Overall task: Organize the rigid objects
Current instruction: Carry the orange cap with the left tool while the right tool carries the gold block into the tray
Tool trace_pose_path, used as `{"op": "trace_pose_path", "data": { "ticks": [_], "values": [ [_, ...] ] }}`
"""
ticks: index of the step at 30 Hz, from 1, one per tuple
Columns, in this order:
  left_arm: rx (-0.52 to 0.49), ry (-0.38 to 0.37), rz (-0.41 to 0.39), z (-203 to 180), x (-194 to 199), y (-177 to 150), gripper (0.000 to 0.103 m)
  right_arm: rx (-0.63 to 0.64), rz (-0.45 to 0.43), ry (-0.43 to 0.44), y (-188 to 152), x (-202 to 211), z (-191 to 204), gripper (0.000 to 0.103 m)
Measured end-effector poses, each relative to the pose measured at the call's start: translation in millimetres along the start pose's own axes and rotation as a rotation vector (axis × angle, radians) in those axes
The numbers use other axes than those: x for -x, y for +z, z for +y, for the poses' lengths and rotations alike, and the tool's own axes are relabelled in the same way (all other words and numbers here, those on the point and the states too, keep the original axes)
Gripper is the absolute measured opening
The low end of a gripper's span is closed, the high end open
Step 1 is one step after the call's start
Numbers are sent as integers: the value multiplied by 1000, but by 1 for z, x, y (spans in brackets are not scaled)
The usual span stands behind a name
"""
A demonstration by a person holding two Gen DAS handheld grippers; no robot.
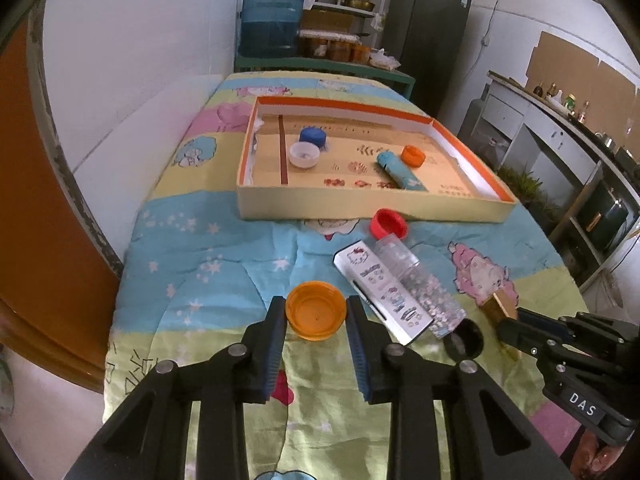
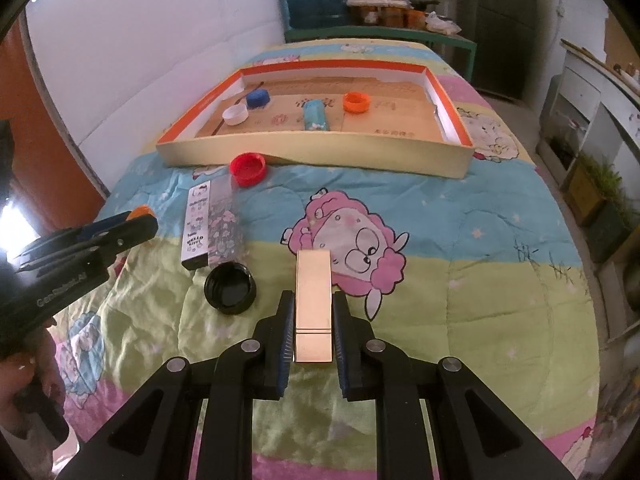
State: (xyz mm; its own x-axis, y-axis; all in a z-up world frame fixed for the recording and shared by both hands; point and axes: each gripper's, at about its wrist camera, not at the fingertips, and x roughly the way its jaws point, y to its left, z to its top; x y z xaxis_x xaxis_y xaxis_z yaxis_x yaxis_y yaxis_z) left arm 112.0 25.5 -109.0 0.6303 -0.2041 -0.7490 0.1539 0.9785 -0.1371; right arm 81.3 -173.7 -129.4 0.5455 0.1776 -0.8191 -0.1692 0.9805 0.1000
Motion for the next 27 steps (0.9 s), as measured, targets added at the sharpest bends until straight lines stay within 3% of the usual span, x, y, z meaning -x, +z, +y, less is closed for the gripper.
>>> {"op": "trace_pose_path", "data": {
  "ticks": [27],
  "values": [
    [-26,-45,-108,-19,34,48,31,6,-136,-6,48,43,-17,18]
  ]
}}
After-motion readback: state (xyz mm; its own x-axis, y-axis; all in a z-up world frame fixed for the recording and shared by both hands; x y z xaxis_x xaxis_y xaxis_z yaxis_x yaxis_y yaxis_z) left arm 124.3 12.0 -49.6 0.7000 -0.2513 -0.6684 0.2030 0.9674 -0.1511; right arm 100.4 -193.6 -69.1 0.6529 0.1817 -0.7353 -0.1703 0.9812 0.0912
